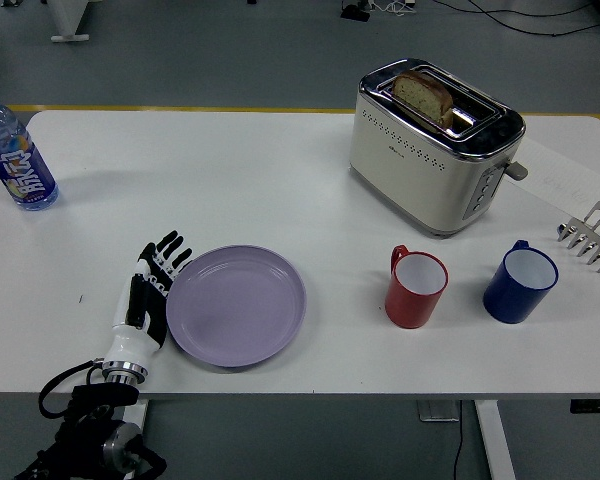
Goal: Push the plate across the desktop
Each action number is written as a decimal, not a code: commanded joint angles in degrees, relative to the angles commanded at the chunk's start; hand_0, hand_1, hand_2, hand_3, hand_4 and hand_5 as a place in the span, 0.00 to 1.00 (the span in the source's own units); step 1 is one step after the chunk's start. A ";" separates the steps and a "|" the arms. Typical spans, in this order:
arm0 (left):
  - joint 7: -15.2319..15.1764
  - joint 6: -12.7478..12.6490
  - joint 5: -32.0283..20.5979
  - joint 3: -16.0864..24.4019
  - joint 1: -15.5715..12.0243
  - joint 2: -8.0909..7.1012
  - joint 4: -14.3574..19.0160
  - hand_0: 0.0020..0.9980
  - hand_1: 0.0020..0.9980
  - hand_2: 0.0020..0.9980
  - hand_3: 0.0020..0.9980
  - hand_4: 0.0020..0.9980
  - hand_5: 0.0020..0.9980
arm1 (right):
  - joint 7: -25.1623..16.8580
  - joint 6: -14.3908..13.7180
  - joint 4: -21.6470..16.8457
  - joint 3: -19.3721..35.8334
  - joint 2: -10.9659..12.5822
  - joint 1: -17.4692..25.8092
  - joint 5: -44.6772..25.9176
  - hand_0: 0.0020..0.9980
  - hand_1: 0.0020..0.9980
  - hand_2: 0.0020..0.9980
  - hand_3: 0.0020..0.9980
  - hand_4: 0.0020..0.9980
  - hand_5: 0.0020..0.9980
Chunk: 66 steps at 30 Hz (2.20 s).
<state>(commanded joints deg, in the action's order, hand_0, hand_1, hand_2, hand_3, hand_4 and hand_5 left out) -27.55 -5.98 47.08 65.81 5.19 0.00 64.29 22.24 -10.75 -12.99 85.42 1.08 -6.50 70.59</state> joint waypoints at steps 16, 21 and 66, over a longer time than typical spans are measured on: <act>-0.22 -0.03 -0.83 -2.37 1.45 0.00 -0.27 0.81 0.85 0.90 0.82 0.51 1.00 | -0.35 0.18 0.14 -0.02 0.09 -0.42 0.08 0.64 0.59 0.66 0.75 0.46 0.52; -0.25 0.06 -1.20 -3.57 1.87 0.00 -0.17 0.81 0.85 0.90 0.82 0.51 1.00 | -0.30 0.22 0.13 0.08 0.07 -0.54 0.26 0.64 0.59 0.66 0.75 0.46 0.52; -0.69 -0.02 -2.51 -8.98 3.40 0.00 0.79 0.81 0.84 0.89 0.81 0.50 1.00 | -0.06 0.18 0.04 0.51 0.12 -0.70 1.12 0.64 0.59 0.66 0.75 0.47 0.52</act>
<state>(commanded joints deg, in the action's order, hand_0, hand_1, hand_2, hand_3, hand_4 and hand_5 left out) -28.24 -6.00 44.57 56.83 8.60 0.00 65.07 22.18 -10.57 -12.95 85.92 1.20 -7.20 71.71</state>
